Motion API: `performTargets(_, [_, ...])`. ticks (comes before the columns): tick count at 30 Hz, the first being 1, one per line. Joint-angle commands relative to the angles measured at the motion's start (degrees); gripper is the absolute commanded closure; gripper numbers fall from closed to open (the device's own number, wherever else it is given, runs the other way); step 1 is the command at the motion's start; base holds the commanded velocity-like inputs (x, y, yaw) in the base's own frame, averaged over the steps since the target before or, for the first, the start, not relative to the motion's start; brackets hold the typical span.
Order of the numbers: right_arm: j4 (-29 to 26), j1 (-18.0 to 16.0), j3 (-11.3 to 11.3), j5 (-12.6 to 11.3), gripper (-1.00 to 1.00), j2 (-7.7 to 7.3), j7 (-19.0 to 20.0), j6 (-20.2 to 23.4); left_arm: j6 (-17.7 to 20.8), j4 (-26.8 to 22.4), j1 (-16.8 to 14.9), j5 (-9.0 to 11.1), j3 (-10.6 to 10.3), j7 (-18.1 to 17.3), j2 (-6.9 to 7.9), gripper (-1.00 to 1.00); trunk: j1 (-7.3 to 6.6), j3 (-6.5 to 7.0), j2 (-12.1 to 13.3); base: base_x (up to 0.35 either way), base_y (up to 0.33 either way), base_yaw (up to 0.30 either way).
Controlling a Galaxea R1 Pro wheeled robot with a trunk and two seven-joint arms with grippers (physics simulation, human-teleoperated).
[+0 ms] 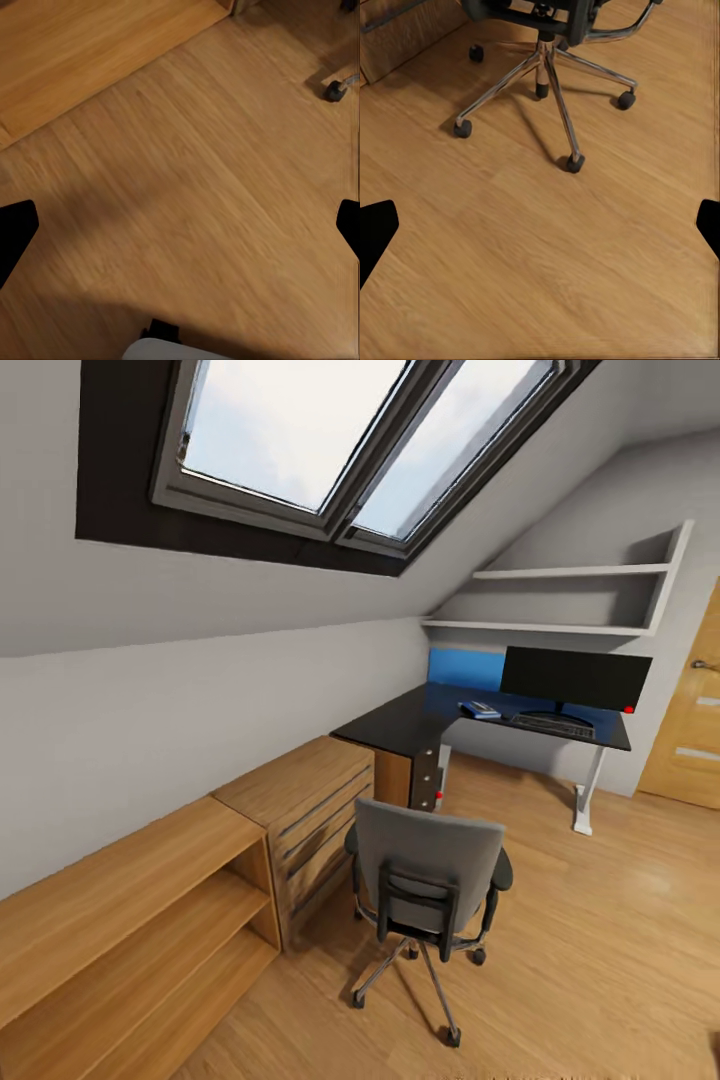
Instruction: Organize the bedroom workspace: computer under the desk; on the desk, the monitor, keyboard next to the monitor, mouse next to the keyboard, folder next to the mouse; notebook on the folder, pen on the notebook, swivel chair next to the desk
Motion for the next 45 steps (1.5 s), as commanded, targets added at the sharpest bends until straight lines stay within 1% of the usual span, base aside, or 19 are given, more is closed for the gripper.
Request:
performTargets(1, [0.0,-0.05,0.48,-0.02,-1.0,0.01,-0.54,-0.05,-0.03,-0.1,0.02,0.37,0.06,-0.09,-0.03,-1.0,0.01,-0.1,-0.06,0.0,0.0,-0.256])
performTargets(15, [0.05,-0.05,0.48,-0.02,-1.0,0.01,-0.54,-0.02,-0.08,-0.1,0.02,0.37,0.06,-0.09,-0.03,-1.0,0.01,-0.42,-0.06,0.014,0.0,-0.256])
performTargets(28, [0.05,-0.05,0.48,-0.02,-1.0,0.01,-0.54,-0.05,-0.12,-0.1,0.02,0.37,0.06,-0.09,-0.03,-1.0,0.01,-0.73,-0.06,0.206,0.0,-0.256])
performTargets(45, [0.07,-0.05,0.54,0.03,-1.0,0.01,-0.37,-0.1,-0.12,-0.1,0.02,0.37,0.06,-0.09,-0.03,-1.0,0.01,-1.11,-0.06,0.017,0.0,-0.256])
